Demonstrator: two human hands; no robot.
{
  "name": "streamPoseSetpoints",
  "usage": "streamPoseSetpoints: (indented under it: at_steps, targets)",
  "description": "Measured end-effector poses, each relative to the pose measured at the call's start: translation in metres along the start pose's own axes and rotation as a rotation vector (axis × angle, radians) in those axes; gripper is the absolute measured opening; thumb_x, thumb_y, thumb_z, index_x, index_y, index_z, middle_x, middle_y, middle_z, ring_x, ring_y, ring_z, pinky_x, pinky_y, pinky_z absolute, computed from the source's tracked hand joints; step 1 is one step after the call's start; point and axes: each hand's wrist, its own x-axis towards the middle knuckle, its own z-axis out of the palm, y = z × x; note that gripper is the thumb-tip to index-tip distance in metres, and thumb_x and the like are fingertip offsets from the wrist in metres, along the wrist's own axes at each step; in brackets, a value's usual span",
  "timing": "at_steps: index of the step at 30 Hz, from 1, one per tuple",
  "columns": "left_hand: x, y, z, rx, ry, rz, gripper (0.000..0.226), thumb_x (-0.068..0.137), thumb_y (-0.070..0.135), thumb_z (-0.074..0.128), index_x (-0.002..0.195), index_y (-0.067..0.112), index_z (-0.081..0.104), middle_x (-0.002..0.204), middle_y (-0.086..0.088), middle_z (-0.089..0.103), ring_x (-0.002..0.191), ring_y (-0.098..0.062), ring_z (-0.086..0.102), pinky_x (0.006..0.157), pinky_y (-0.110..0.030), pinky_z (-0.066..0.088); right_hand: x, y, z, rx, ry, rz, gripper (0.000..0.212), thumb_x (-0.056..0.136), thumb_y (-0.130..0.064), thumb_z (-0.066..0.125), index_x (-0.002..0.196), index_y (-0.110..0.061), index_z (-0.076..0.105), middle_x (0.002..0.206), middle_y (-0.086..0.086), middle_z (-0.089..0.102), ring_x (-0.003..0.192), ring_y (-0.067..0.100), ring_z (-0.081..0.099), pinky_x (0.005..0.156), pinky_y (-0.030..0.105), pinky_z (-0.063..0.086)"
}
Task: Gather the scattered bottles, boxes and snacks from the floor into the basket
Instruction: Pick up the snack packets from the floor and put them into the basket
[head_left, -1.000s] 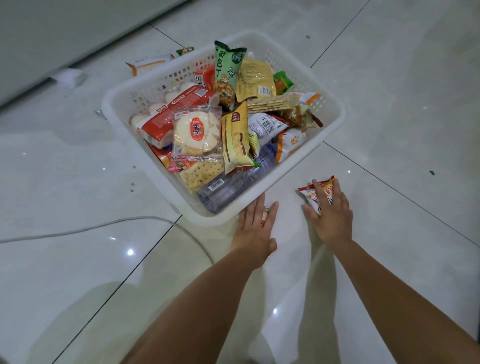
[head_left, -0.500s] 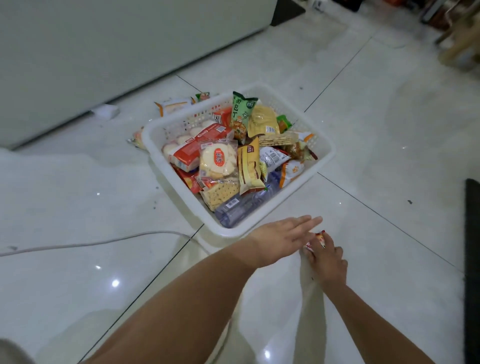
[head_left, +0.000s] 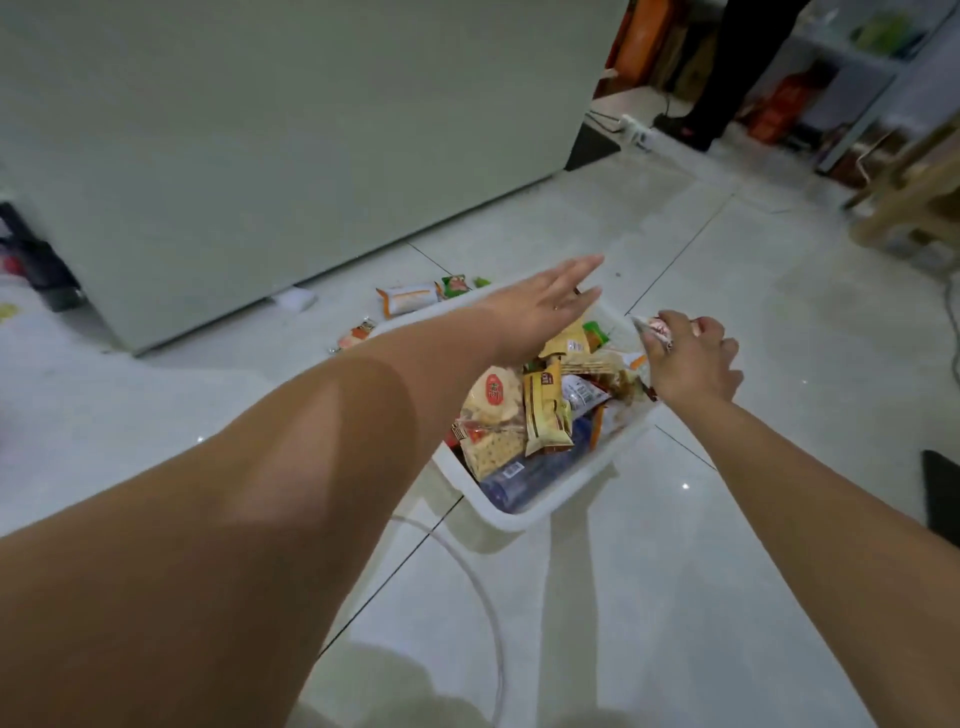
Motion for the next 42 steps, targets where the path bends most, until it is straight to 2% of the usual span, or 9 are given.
streamPoseSetpoints:
  at_steps: [4,6,9,15,21,28,30,36,42]
  targets:
    - [0.015,0.001,-0.006,0.085,-0.022,0.052,0.087,0.091,0.017,0.051,0.152,0.026,-0.010,0.155,-0.009,-0.028,0.145,-0.025,-0.018,0.119,-0.038,0.001,0.007,-0.033,-0.005,-0.079,-0.053,-0.041,0.051,0.095,-0.056,0.031,0.144,-0.042,0.025,0.159,0.001,-0.003,0.143,0.031,0.003,0.111,0.054,0.012]
    - [0.009,-0.003,0.005,0.168,-0.073,0.035,0.083,0.094,0.048,0.044,0.150,0.030,-0.015,0.154,-0.008,-0.030,0.144,-0.025,-0.021,0.117,-0.042,-0.007,0.003,-0.035,0.000,-0.103,-0.133,-0.033,0.055,0.095,-0.059,0.024,0.147,-0.045,0.010,0.158,-0.002,-0.016,0.146,0.028,-0.011,0.113,0.056,-0.002]
    - [-0.017,-0.021,0.021,0.256,-0.080,-0.010,0.079,0.093,0.063,0.029,0.149,0.031,-0.018,0.155,-0.007,-0.029,0.144,-0.027,-0.020,0.116,-0.044,-0.009,-0.008,-0.028,0.012,-0.107,-0.203,-0.054,0.055,0.096,-0.057,0.021,0.148,-0.043,0.006,0.158,-0.002,-0.019,0.145,0.026,-0.016,0.112,0.057,-0.009]
    - [-0.095,-0.089,0.011,0.295,-0.109,-0.297,0.076,0.093,0.064,0.018,0.149,0.028,-0.019,0.154,-0.007,-0.030,0.143,-0.025,-0.023,0.116,-0.043,-0.012,-0.026,-0.035,0.025,-0.099,-0.240,-0.084,0.056,0.096,-0.058,0.018,0.149,-0.042,0.008,0.159,-0.003,-0.014,0.146,0.023,-0.012,0.114,0.055,-0.009]
    - [-0.188,-0.149,0.001,0.208,-0.087,-0.573,0.075,0.095,0.058,0.027,0.151,0.025,-0.011,0.157,-0.006,-0.022,0.146,-0.024,-0.018,0.116,-0.042,-0.011,-0.018,-0.103,0.022,-0.196,-0.224,-0.311,0.057,0.095,-0.059,0.017,0.148,-0.041,0.005,0.159,-0.002,-0.012,0.146,0.023,-0.012,0.114,0.054,-0.009]
    - [-0.297,-0.197,0.009,0.235,-0.104,-0.736,0.075,0.091,0.062,0.028,0.152,0.020,0.013,0.159,-0.012,0.008,0.147,-0.030,0.010,0.115,-0.043,0.000,0.004,-0.216,0.037,-0.071,-0.278,-0.383,0.059,0.093,-0.062,0.013,0.148,-0.043,0.002,0.159,-0.002,-0.012,0.146,0.021,-0.013,0.113,0.053,-0.011]
    - [-0.313,-0.213,0.006,0.241,-0.169,-0.772,0.077,0.092,0.063,0.027,0.152,0.022,0.002,0.160,-0.010,-0.001,0.148,-0.028,0.003,0.116,-0.043,-0.002,0.026,-0.216,0.046,-0.083,-0.279,-0.345,0.067,0.087,-0.072,0.008,0.148,-0.044,0.003,0.160,-0.002,-0.011,0.147,0.021,-0.010,0.114,0.053,-0.010]
    - [-0.238,-0.262,0.005,0.200,-0.166,-0.807,0.079,0.093,0.060,0.028,0.150,0.024,-0.014,0.158,-0.005,-0.021,0.146,-0.024,-0.016,0.117,-0.042,-0.007,0.096,-0.204,0.059,-0.073,-0.296,-0.220,0.062,0.091,-0.064,0.015,0.149,-0.043,0.004,0.160,-0.001,-0.010,0.147,0.024,-0.008,0.115,0.055,-0.007]
    - [-0.167,-0.254,0.033,0.154,-0.315,-0.768,0.078,0.094,0.062,0.023,0.148,0.027,-0.022,0.155,-0.001,-0.029,0.144,-0.020,-0.024,0.116,-0.039,-0.012,0.112,-0.225,0.096,-0.201,-0.425,-0.431,0.060,0.093,-0.061,0.016,0.148,-0.044,-0.001,0.159,-0.001,-0.016,0.146,0.024,-0.012,0.115,0.056,-0.008]
